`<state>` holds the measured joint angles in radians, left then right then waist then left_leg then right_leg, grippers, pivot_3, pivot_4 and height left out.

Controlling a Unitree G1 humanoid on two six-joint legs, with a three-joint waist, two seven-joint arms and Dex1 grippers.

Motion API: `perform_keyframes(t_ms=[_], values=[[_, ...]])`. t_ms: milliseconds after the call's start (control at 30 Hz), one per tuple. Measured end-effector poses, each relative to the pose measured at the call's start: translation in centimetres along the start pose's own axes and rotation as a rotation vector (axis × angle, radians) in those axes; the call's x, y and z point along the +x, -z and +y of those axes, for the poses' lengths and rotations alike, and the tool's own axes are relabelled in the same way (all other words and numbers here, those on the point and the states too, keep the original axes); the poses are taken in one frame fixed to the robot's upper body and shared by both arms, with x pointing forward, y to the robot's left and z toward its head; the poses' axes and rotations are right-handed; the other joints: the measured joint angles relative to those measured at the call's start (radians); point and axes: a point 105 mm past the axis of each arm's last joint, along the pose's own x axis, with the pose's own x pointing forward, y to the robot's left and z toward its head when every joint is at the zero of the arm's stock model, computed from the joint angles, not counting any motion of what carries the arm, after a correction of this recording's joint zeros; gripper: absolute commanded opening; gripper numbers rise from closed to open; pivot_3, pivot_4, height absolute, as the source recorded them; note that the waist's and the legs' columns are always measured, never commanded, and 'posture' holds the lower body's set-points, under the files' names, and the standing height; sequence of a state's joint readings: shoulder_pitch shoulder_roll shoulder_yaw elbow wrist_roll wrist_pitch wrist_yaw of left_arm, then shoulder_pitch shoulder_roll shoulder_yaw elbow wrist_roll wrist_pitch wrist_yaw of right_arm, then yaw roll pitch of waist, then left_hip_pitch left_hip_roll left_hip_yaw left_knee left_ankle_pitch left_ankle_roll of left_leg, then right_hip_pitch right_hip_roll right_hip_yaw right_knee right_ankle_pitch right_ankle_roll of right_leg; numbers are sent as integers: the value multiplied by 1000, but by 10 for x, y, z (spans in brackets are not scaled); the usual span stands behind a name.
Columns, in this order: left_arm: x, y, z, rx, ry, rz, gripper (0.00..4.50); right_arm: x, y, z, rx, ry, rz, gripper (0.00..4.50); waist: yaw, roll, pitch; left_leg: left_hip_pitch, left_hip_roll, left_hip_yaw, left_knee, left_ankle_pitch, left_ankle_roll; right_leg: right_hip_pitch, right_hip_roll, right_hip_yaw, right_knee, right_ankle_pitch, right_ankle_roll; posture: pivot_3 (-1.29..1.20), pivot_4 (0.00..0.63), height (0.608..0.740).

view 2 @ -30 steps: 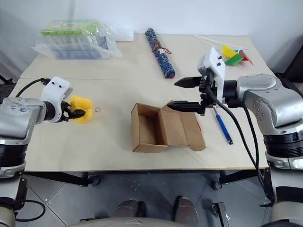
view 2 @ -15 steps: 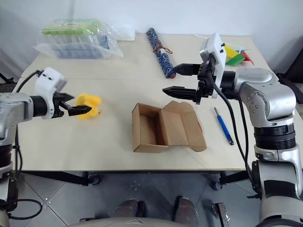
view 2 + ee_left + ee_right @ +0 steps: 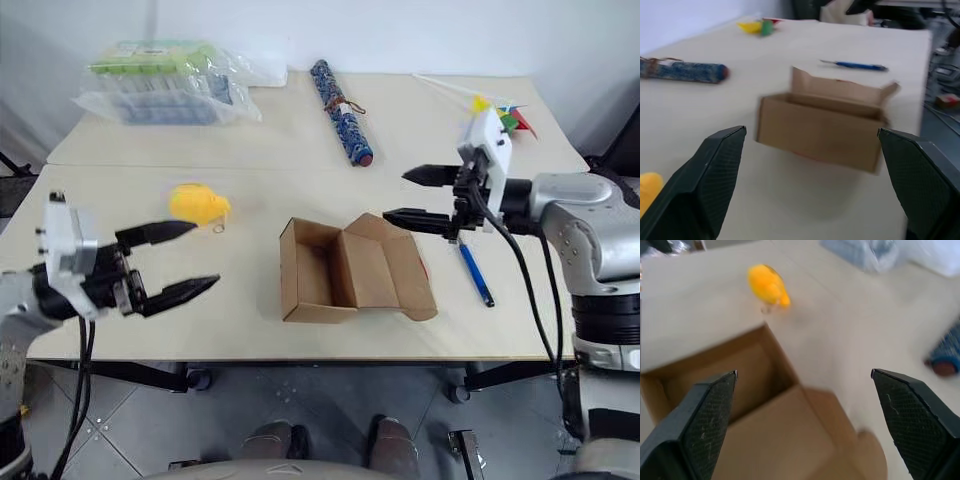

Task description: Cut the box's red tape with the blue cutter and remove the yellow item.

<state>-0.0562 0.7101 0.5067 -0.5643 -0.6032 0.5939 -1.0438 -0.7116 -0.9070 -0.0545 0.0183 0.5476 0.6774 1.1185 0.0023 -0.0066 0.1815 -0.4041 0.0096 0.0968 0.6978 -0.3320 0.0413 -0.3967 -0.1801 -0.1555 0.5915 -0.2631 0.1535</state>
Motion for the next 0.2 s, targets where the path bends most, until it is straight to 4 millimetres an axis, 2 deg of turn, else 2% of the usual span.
perform_keyframes(t_ms=[100, 167, 200], values=[[-17, 27, -7, -83, 26, 73, 4474, -32, 47, -13, 37, 94, 137, 4500, 4, 0, 0, 0, -2, 5, 0, 0, 0, 1, 0, -1, -1, 0, 0, 0, 150, 740], [-28, 36, 1, -110, -19, 71, 4474, -52, 80, -17, 87, 138, 209, 4500, 5, 0, 0, 0, -1, 5, 0, 0, 0, 1, 0, 0, -2, 0, -1, 0, 150, 740], [-32, 37, 4, -110, -37, 67, 4474, -57, 86, -17, 97, 147, 215, 4500, 2, 1, 0, 1, 0, 5, 0, 0, 0, 1, 0, 0, -2, -1, -1, 0, 150, 740]])
